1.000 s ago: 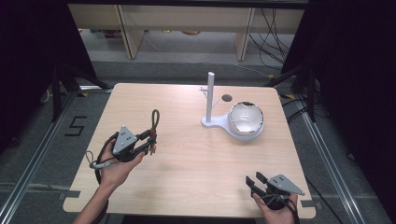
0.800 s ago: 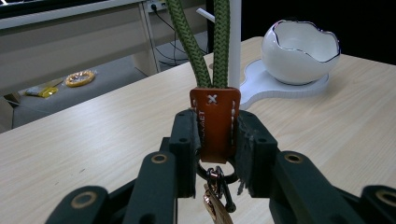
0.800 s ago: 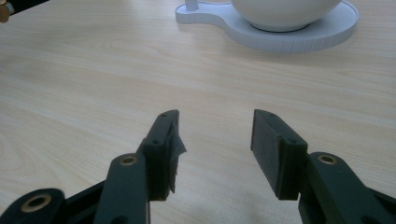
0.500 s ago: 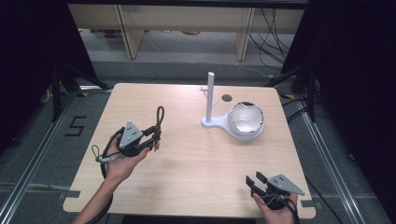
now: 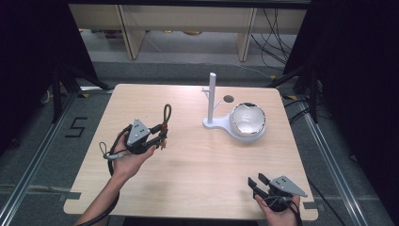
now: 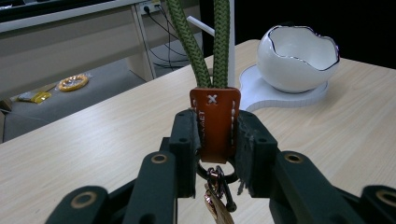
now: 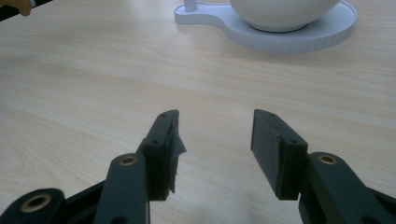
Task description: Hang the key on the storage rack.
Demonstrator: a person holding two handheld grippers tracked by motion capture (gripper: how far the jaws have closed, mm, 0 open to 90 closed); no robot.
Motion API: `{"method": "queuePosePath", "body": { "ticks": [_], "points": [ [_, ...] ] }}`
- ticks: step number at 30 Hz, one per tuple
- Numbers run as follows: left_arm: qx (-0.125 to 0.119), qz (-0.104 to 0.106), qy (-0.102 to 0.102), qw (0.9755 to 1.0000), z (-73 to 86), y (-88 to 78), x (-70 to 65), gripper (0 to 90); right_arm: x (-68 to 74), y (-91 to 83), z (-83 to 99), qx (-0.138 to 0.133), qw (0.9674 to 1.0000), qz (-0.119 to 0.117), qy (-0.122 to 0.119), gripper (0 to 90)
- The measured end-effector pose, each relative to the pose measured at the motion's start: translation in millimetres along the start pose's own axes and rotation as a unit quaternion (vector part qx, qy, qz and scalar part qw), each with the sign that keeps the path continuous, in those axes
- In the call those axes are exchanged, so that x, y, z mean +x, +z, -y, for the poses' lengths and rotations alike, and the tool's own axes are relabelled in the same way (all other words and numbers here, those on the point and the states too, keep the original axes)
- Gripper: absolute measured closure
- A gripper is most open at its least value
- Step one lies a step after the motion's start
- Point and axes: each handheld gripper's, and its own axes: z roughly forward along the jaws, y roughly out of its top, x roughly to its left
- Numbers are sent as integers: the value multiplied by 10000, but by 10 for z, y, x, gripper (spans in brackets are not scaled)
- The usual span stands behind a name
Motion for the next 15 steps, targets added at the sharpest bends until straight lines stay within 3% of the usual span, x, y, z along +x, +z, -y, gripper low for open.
{"method": "queuePosePath", "body": {
  "ticks": [15],
  "points": [
    [-15, 58, 46, 10000, -107, 143, -54, 698, 3, 9, 5, -40, 10000, -15, 49, 525]
  ]
}}
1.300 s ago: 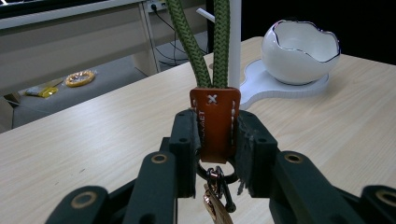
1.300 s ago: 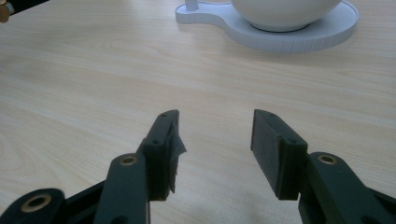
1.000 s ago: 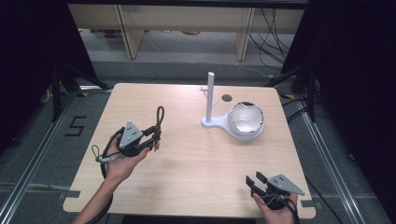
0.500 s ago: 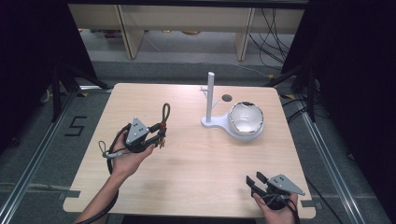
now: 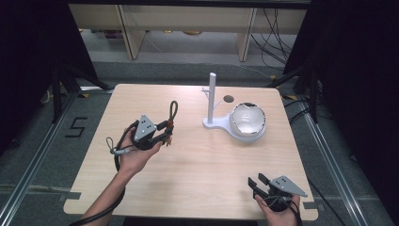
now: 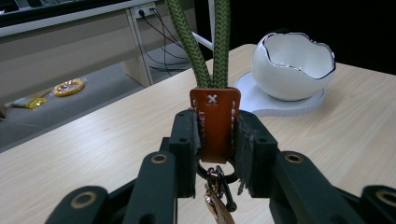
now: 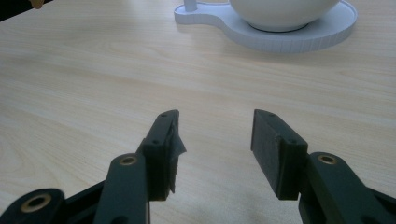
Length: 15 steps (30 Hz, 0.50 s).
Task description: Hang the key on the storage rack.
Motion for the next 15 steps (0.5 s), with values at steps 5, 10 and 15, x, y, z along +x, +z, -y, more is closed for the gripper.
{"method": "queuePosePath", "body": {
  "ticks": [5, 10, 15],
  "points": [
    [0, 7, 1, 10000, -15, 22, -6, 698, 17, -11, -3, 68, 10000, 27, 57, 525],
    [-21, 16, -17, 10000, -20, 44, -10, 697, 23, -7, -1, 44, 9999, 16, 109, 525],
    [-8, 22, 11, 10000, -39, 77, -18, 697, 19, -11, -4, 68, 10000, 28, 61, 525]
  ]
}}
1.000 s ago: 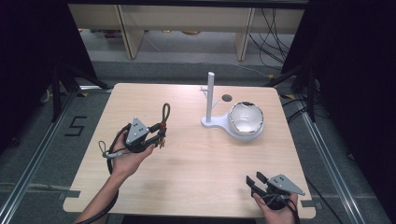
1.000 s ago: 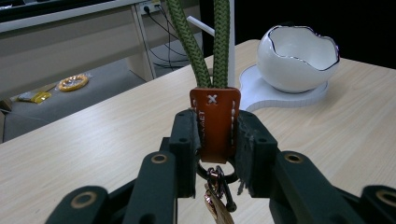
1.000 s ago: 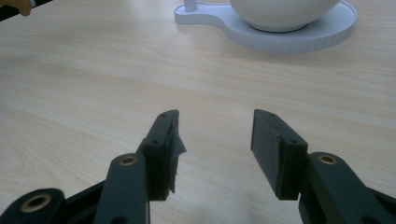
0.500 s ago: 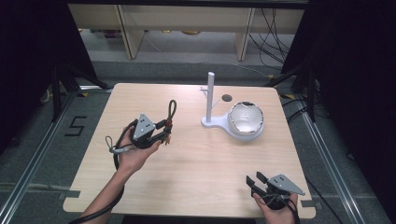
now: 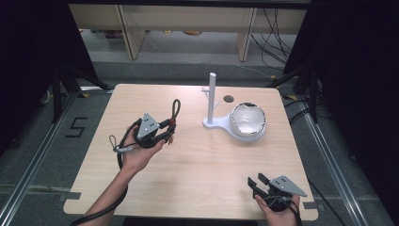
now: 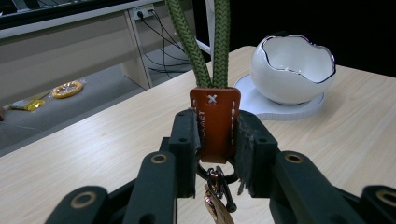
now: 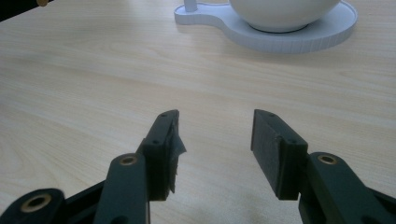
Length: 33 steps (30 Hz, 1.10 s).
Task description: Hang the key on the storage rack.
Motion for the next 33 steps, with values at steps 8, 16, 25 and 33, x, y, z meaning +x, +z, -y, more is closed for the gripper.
{"method": "queuePosePath", "body": {
  "ticks": [8, 16, 25, 33],
  "points": [
    [15, 29, 16, 10000, -23, 76, -23, 697, -30, 20, -2, -102, 9998, -81, -132, 525],
    [29, 53, 24, 10000, -62, 145, -29, 697, -31, 1, -5, -53, 9999, 17, -115, 524],
    [42, 80, 39, 10000, -93, 217, -42, 697, -32, -1, -8, -80, 9999, 14, -133, 524],
    [73, 109, 104, 9999, -141, 268, -61, 697, -44, -4, -6, -96, 9997, 57, -211, 523]
  ]
}}
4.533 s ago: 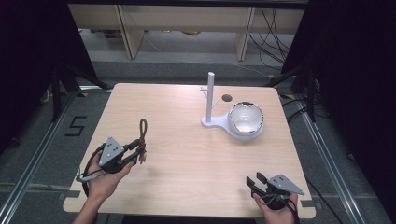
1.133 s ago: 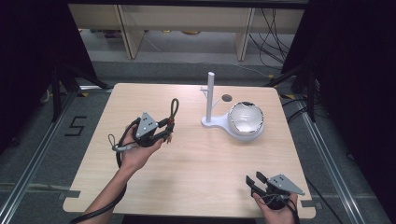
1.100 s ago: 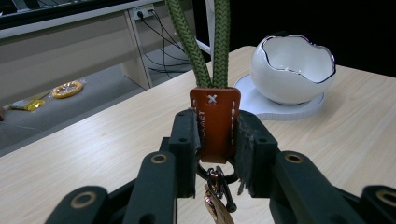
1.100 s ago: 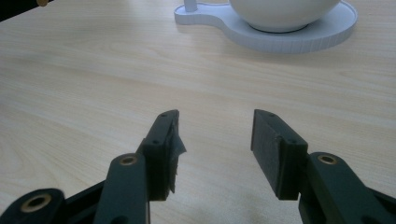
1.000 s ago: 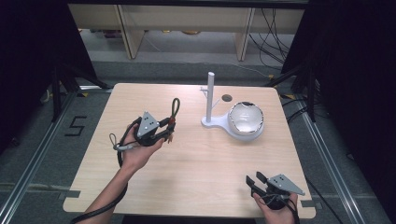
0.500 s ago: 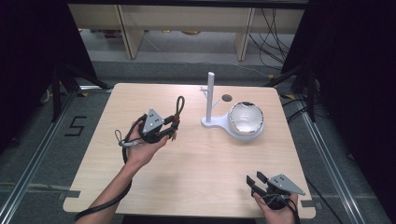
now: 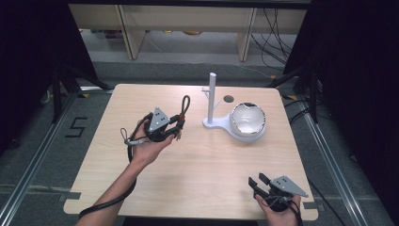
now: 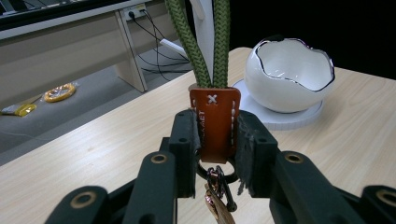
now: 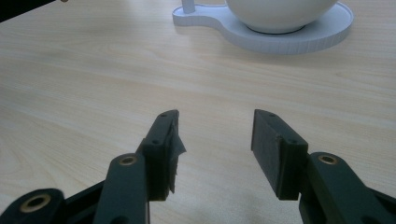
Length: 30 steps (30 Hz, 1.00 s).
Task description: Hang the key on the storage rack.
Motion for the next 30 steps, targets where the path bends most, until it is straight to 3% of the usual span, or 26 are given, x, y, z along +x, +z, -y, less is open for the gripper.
{"method": "queuePosePath", "body": {
  "ticks": [4, 17, 18, 20, 22, 25, 30],
  "points": [
    [-50, 2, -47, 10000, -38, 36, -4, 697, 13, 4, -2, 23, 9999, -86, 112, 523],
    [-5, 10, -22, 10000, -116, 165, -20, 696, 2, 7, 0, 15, 10000, -55, 53, 522],
    [-12, 8, -37, 10000, -121, 175, -23, 696, -2, 19, 0, -34, 9999, -130, 63, 522],
    [7, 2, -31, 10000, -132, 192, -19, 696, -8, 7, -4, -10, 10000, -27, 1, 522],
    [4, -15, -23, 10000, -140, 212, -14, 696, 6, 0, -2, 11, 10000, -15, 92, 522],
    [31, -25, -13, 10000, -151, 233, -4, 696, -9, 7, -5, -2, 10000, -58, -1, 523],
    [67, -56, -16, 10000, -152, 275, 5, 696, -5, 10, -6, 12, 10000, -62, 50, 523]
  ]
}}
